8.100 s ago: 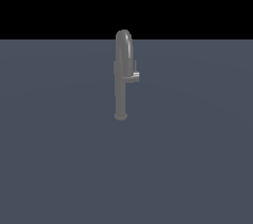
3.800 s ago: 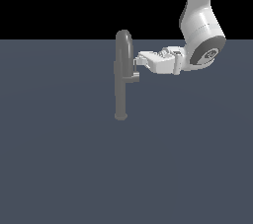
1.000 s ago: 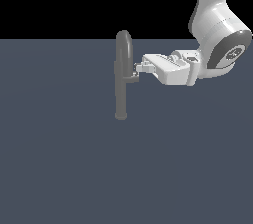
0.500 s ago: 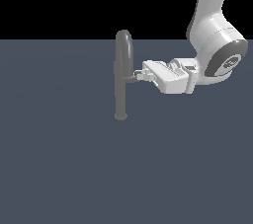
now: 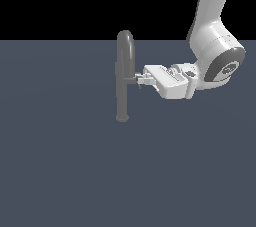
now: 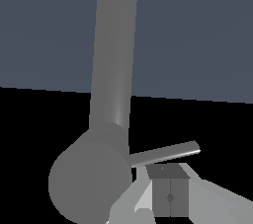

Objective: Turn on the faucet by rotating a designated handle.

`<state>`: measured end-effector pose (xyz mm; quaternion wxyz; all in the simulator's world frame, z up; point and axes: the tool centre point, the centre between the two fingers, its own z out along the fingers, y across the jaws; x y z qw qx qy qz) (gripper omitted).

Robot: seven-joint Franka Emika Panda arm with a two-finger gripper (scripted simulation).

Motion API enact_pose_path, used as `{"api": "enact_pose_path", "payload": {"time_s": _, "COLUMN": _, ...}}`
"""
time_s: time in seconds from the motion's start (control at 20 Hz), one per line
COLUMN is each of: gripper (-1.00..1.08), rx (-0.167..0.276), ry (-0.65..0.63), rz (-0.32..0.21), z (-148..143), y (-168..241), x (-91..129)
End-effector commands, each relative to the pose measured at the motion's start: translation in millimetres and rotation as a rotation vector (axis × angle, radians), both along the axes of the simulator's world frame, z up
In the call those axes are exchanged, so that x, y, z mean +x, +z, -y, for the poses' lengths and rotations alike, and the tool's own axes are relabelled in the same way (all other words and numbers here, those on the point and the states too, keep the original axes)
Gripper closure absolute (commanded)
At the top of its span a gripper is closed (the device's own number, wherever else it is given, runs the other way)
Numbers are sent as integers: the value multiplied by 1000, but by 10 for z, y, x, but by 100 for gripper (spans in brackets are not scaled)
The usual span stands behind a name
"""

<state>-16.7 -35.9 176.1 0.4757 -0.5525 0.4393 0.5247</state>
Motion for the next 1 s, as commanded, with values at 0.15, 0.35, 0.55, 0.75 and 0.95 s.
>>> {"api": "enact_pose_path", "payload": {"time_s": 0.15, "gripper": 108, "rx": -6, "ry": -8, "rz": -24, "z": -18, "y": -236, "x": 62}}
{"api": "enact_pose_path", "payload": {"time_s": 0.35, "gripper": 108, "rx": -9, "ry": -13, "rz": -43, "z": -25, "y": -421, "x": 106}}
{"api": "enact_pose_path", "payload": {"time_s": 0.55, "gripper": 108, "rx": -12, "ry": -17, "rz": -58, "z": -29, "y": -557, "x": 136}}
{"api": "enact_pose_path", "payload": {"time_s": 0.75, "gripper": 108, "rx": 13, "ry": 14, "rz": -24, "z": 11, "y": -199, "x": 134}}
{"api": "enact_pose_path", "payload": {"time_s": 0.95, "gripper": 108, "rx": 5, "ry": 4, "rz": -35, "z": -17, "y": -332, "x": 224}}
